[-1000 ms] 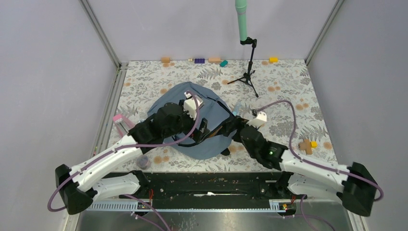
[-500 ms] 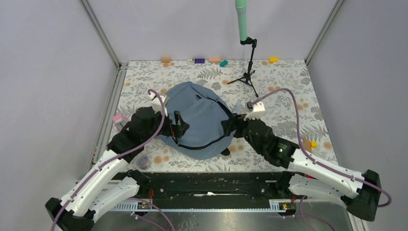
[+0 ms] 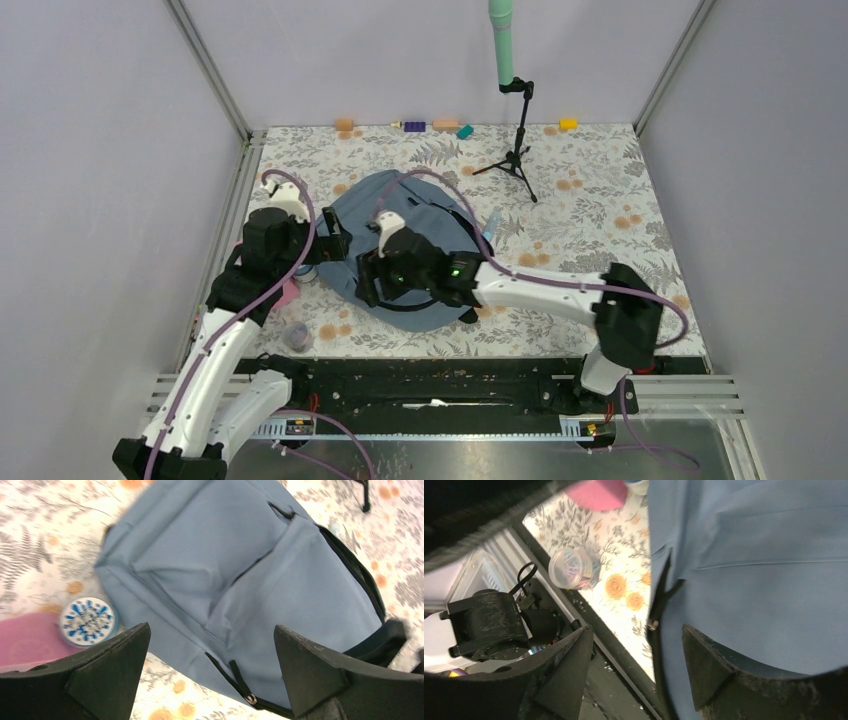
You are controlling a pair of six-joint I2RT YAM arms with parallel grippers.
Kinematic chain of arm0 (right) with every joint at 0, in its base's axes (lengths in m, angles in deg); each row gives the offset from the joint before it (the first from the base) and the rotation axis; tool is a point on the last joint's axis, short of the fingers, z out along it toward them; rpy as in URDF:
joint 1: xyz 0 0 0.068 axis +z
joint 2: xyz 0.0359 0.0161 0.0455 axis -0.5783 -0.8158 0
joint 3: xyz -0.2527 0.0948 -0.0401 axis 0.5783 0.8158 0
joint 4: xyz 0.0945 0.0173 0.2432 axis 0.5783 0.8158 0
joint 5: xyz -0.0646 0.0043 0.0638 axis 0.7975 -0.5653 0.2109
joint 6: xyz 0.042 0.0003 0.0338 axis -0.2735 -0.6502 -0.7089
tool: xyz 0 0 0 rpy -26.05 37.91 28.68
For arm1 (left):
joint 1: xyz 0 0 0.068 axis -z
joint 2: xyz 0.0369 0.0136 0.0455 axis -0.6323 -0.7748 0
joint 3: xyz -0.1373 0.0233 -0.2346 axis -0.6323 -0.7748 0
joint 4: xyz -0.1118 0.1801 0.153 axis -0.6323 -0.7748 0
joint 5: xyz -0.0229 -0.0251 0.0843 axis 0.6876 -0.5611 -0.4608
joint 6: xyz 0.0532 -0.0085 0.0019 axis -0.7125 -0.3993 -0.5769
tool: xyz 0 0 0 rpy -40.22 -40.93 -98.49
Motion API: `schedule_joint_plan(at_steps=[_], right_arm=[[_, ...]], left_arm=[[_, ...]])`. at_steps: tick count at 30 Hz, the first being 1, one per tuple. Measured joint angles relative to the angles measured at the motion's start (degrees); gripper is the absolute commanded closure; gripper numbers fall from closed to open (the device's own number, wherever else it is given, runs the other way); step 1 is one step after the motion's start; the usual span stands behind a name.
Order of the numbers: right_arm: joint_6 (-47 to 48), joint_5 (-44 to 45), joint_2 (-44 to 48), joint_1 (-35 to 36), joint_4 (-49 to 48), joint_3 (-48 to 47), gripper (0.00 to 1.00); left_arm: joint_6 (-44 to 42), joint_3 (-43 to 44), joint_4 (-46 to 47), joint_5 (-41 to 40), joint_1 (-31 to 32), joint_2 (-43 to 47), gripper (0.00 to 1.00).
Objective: Pack the student bag
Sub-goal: Zip the student bag at the center of the board.
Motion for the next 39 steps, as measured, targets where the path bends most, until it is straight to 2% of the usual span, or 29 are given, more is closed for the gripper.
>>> schedule_joint_plan(at_steps=[3, 8, 15, 27, 33, 37, 39], right_arm=[[-1.7, -2.95, -7.13, 1.68, 1.79, -4.87, 0.38], [-3.45, -3.63, -12.59, 2.27, 5.51, -8.52, 0.4], [-5.16, -0.33, -13.73, 2.23, 9.31, -10.6, 0.41], [-9.55, 0.68, -16.83, 1.29, 10.73, -13.27, 0.57], [-11.76, 0.96, -18.27, 0.33, 10.45, -14.21, 0.59], [-12.22, 1.49, -19.1, 0.0, 10.32, -14.75, 0.74], [-12.46, 1.49, -19.65, -0.17, 9.97, -15.08, 0.78]], left_arm=[[-1.53, -1.55, 1.7, -5.03, -0.02, 3.19, 0.01], [-3.17, -3.89, 2.91, -9.64, -0.04, 6.23, 0.01], [-3.41, -4.72, 3.21, -10.03, -0.04, 6.14, 0.01], [-3.41, -5.25, 3.21, -9.94, -0.02, 6.25, 0.01], [-3.41, -5.49, 3.19, -9.75, -0.02, 6.29, 0.01], [-3.41, -5.49, 3.21, -9.7, -0.02, 6.58, 0.01], [-3.41, -5.49, 3.19, -9.66, -0.02, 6.6, 0.01]])
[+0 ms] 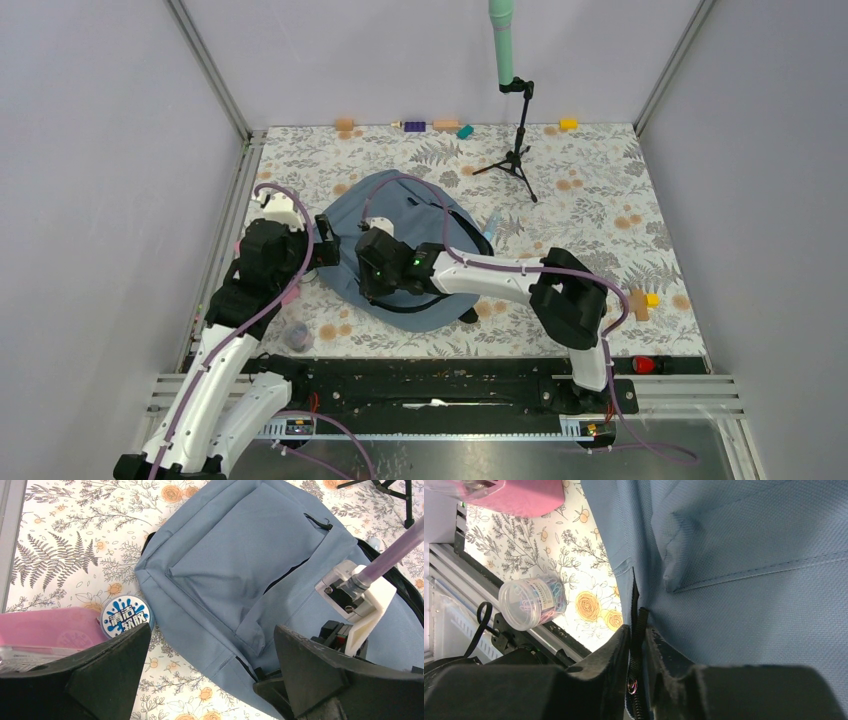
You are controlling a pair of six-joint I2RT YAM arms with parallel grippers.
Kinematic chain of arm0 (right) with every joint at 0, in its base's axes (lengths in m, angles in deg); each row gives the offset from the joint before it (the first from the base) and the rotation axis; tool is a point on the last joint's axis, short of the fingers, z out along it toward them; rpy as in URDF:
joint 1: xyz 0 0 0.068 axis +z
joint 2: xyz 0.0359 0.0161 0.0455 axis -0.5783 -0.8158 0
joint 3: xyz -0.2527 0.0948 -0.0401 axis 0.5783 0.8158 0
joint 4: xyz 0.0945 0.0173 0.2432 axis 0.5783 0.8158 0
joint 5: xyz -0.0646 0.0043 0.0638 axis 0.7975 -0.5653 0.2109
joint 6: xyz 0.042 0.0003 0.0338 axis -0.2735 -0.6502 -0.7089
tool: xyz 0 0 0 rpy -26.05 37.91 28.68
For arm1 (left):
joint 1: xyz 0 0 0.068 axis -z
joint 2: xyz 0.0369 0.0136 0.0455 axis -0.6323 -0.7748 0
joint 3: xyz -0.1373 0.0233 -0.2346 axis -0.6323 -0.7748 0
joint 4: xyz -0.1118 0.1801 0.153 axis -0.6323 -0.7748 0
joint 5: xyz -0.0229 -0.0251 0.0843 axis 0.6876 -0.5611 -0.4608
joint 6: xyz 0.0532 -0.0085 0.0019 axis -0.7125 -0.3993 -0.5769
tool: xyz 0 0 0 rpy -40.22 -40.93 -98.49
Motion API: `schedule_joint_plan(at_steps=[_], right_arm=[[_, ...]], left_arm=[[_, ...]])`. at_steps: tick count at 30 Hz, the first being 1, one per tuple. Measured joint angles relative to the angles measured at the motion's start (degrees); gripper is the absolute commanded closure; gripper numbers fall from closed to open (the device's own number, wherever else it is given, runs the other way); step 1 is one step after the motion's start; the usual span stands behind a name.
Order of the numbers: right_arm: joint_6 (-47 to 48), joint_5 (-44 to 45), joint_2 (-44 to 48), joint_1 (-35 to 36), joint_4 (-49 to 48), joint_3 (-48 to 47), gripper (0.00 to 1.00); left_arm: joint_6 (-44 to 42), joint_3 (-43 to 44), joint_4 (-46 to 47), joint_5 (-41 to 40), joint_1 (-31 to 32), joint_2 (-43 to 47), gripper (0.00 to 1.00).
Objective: Pack the student bag
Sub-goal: Zip the student bag at the center of the board.
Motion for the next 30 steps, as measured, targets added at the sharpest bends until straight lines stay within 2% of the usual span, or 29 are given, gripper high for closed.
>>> schedule_joint_plan(at_steps=[6, 14, 17, 22, 30], right_arm=[[-0.63, 0.09, -0.22, -0.26, -1.79, 0.57, 0.8], [-1.22, 0.22, -0.22, -0.63, -3.96, 1.03, 0.68], [-1.73, 0.22, -0.22, -0.98, -5.27, 1.03, 0.74], [-2.36, 0.28, -0.22, -1.27, -6.49, 1.25, 0.99], [-2.58, -0.24, 1.07, -1.51, -10.6, 5.46, 1.0]], left_arm=[[-0.13, 0.0, 0.0, 0.24, 0.0, 0.0, 0.01], [-0.17, 0.0, 0.0, 0.35, 0.0, 0.0, 0.01], [-0.2, 0.0, 0.0, 0.35, -0.02, 0.0, 0.01], [-0.22, -0.02, 0.0, 0.37, 0.0, 0.0, 0.01], [0.28, -0.02, -0.07, 0.72, -0.02, 0.0, 0.01]])
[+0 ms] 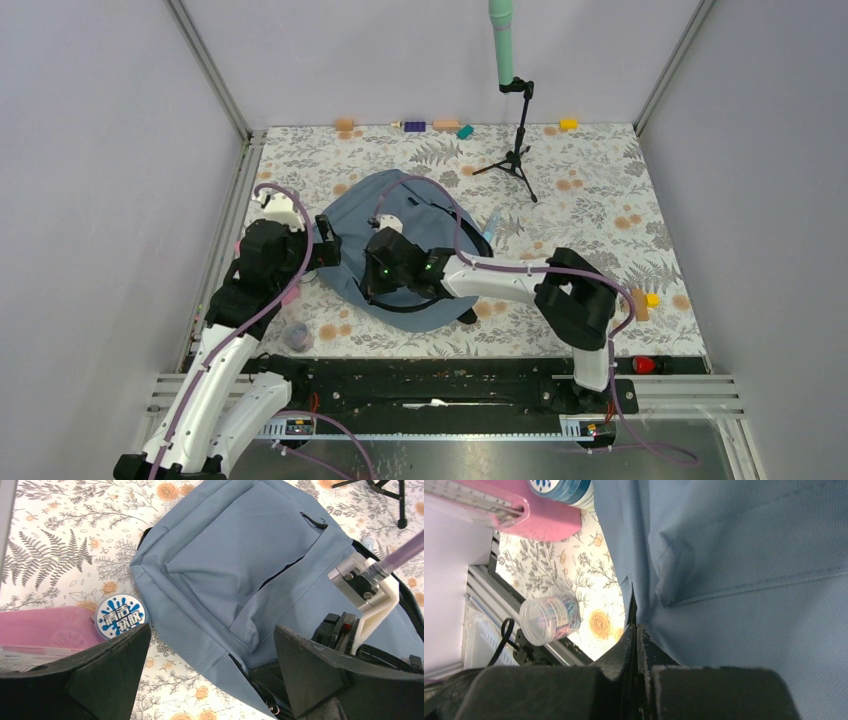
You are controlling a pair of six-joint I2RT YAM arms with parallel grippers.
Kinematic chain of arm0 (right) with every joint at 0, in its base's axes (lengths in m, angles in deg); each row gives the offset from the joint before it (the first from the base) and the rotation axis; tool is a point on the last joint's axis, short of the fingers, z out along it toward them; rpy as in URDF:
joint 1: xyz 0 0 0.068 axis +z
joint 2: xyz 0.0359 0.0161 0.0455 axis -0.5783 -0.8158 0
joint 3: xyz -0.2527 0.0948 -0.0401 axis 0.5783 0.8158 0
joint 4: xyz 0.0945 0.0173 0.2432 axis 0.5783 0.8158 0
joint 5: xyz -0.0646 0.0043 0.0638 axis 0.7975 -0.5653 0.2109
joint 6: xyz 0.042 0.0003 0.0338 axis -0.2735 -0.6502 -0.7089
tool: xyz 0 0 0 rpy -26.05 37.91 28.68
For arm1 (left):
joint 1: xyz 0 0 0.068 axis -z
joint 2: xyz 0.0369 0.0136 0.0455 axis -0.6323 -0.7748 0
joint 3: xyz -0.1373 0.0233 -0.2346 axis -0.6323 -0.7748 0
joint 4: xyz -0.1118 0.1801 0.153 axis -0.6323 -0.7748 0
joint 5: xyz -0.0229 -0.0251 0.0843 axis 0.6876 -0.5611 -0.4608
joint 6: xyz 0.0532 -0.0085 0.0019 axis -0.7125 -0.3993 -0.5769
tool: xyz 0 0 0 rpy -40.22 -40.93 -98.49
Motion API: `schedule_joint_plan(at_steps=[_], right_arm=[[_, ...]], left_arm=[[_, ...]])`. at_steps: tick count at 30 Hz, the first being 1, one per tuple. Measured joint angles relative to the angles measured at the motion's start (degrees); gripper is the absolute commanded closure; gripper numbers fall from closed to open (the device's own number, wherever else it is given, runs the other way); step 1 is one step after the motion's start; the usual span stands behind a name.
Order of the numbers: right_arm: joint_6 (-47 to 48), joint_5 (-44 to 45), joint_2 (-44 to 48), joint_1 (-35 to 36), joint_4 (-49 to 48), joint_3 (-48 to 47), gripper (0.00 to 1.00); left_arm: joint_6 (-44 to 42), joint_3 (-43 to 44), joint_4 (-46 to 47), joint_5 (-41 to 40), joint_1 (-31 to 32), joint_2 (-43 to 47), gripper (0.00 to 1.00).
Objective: Pack the student bag
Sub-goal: Zip the student bag at the center of the board.
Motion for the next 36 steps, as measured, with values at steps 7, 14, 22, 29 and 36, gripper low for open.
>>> schedule_joint_plan(at_steps=[7, 14, 22, 29, 36], right_arm=[[2.97, -5.03, 10.08, -0.28, -7.78, 11.41, 1.0], [5.77, -9.53, 21.81, -0.37, -16.33, 22.56, 1.0], [7.1, -11.15, 25.97, -0.39, -21.16, 31.19, 1.0], [8.59, -9.92, 29.22, -0.39, -22.6, 33.4, 1.0], [9.27, -9.38, 29.51, -0.2, -22.86, 33.81, 1.0]], left_arm=[[5.22, -3.1, 0.66, 4.2, 0.02, -0.28, 0.01], [9.46, -5.53, -0.13, 8.79, 0.02, -2.16, 0.01], [15.98, -10.67, 2.62, 12.2, 0.44, -6.71, 0.13], [20.76, -13.62, 6.08, 11.15, 4.94, -8.17, 0.12], [23.02, -14.12, 9.44, 8.61, 9.55, -13.7, 0.47]])
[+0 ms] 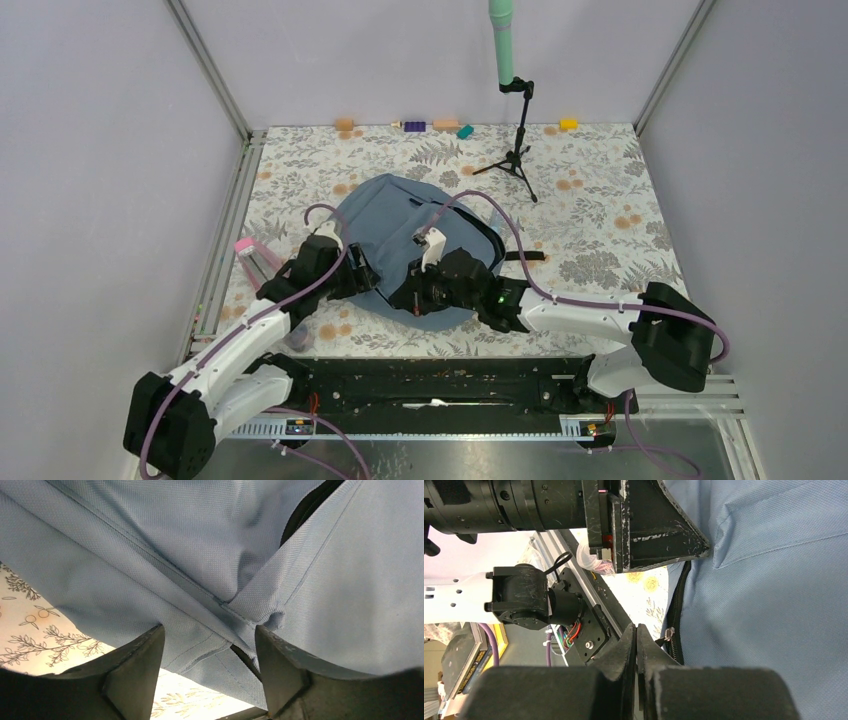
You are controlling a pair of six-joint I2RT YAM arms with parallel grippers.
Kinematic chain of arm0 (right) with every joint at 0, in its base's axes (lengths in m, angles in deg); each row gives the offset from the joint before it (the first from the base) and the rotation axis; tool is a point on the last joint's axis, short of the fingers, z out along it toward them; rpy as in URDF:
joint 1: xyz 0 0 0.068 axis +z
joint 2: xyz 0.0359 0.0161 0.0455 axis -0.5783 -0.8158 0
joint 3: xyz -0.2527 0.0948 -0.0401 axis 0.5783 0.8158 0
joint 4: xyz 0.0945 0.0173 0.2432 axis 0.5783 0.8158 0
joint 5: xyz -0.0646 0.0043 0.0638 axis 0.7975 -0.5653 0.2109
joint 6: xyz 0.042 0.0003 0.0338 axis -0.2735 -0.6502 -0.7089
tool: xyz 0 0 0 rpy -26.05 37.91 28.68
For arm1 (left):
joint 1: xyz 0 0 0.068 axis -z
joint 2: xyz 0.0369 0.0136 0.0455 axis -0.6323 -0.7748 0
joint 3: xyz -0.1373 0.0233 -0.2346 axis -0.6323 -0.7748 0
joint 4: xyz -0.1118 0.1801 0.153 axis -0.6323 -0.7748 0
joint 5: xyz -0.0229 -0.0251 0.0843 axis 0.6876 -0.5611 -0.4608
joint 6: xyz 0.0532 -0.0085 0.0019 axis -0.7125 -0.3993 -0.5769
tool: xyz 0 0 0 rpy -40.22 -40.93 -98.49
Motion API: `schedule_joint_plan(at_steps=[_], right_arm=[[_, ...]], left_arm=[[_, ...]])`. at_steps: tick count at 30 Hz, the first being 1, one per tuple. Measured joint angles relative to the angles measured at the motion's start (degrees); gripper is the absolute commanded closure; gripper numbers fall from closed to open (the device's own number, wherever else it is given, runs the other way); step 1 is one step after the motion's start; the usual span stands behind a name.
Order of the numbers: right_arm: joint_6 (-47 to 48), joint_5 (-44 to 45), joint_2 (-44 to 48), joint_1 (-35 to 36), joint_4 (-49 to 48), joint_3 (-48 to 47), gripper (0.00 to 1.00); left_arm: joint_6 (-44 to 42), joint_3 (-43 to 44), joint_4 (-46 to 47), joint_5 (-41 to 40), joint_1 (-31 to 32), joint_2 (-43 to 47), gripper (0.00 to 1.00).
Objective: Pack the student bag
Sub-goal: Zip the student bag at the center of the board.
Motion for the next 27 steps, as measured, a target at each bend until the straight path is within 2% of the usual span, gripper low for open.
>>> schedule_joint_plan(at_steps=[4, 8, 18, 27], right_arm=[[0.42, 1.2, 0.13, 0.66, -0.28, 0.0, 1.0], [2.71, 7.32, 1.88, 3.69, 1.27, 0.66, 1.0], [7.65, 23.71, 11.37, 8.66, 4.39, 7.02, 1.0], [8.85, 29.94, 16.39, 8.9, 6.45, 10.03, 1.0]], left_arm=[[0.74, -0.04, 0.24, -1.16, 0.59, -0.07, 0.75], [1.46, -0.61, 1.68, -1.07, 1.16, -0.07, 1.0], [1.6, -0.37, 2.1, -1.31, 1.66, 2.4, 1.0], [0.35, 1.49, 2.58, -0.98, 0.33, 1.77, 1.0]])
